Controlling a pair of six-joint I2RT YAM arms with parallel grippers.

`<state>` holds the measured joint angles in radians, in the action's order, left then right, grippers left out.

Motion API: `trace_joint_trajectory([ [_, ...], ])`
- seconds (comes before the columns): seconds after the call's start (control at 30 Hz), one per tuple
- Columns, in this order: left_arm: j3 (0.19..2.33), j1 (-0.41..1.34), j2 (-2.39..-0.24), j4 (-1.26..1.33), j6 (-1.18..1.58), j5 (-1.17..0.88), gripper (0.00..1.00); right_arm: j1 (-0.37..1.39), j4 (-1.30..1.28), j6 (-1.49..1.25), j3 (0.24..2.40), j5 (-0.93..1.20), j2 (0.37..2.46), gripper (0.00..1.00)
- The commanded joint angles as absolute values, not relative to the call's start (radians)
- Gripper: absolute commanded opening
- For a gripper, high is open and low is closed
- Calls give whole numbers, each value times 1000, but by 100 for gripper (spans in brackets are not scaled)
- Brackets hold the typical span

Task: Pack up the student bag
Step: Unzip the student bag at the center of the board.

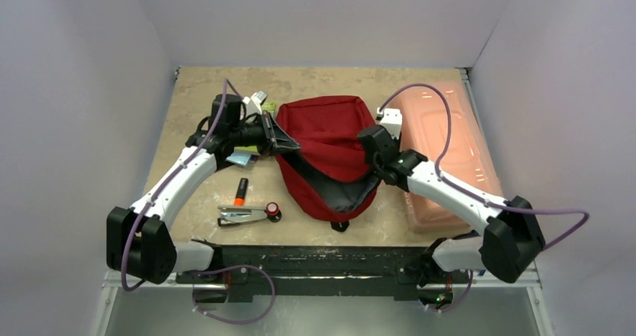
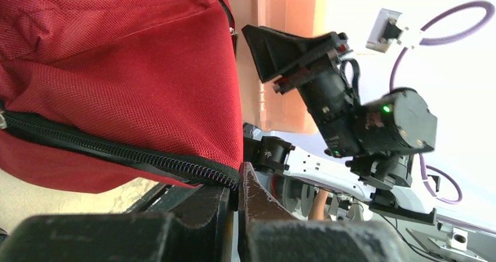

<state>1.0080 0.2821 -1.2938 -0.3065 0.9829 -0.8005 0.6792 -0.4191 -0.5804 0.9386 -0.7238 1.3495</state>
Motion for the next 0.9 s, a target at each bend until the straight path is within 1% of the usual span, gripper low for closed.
trace_joint_trajectory([
  [0.0,1022,298,-1314,-251,970,-839,0,730,-254,-403,859,-453,1194,56],
  [0.03,1023,301,-1316,-250,971,-836,0,816,-197,-325,832,-434,1143,71],
  [0.07,1025,303,-1320,-250,971,-831,0,891,-150,-282,811,-439,1117,76],
  [0.1,1026,304,-1325,-251,971,-829,0,954,-114,-246,800,-440,1099,79],
  [0.13,1027,304,-1330,-251,972,-827,0,1001,-89,-230,797,-453,1097,81],
  [0.23,1028,304,-1344,-251,980,-828,0,1084,-55,-230,825,-511,1153,81],
  [0.27,1026,304,-1343,-251,983,-828,0,1122,-56,-197,851,-588,1190,83],
  [0.33,1026,304,-1341,-256,987,-827,0,1190,-103,-179,915,-771,1297,83],
  [0.4,1028,304,-1337,-266,984,-827,0,1232,-172,-186,995,-970,1432,85],
  [0.43,1029,304,-1335,-269,983,-825,0,1242,-194,-195,1024,-1075,1491,88],
  [0.5,1028,304,-1333,-273,980,-821,0,1243,-244,-253,1068,-1200,1580,92],
  [0.53,1030,304,-1336,-274,980,-822,0,1241,-239,-253,1074,-1246,1605,92],
  [0.57,1033,304,-1337,-280,978,-825,0,1241,-253,-279,1081,-1281,1616,90],
  [0.6,1040,304,-1340,-291,967,-823,0,1238,-269,-310,1083,-1299,1613,86],
  [0.63,1049,303,-1342,-307,954,-817,0,1231,-264,-324,1073,-1302,1601,79],
  [0.67,1058,302,-1345,-332,934,-808,1,1222,-238,-314,1056,-1280,1583,69],
  [0.73,1088,295,-1346,-402,874,-779,21,1196,-143,-256,1008,-1198,1544,50],
  [0.8,1127,277,-1338,-500,796,-719,49,1155,-105,-245,978,-1128,1517,23],
  [0.83,1146,261,-1330,-552,757,-675,59,1129,-96,-241,966,-1093,1506,15],
  [0.87,1166,246,-1316,-601,724,-623,68,1102,-89,-238,953,-1058,1494,10],
])
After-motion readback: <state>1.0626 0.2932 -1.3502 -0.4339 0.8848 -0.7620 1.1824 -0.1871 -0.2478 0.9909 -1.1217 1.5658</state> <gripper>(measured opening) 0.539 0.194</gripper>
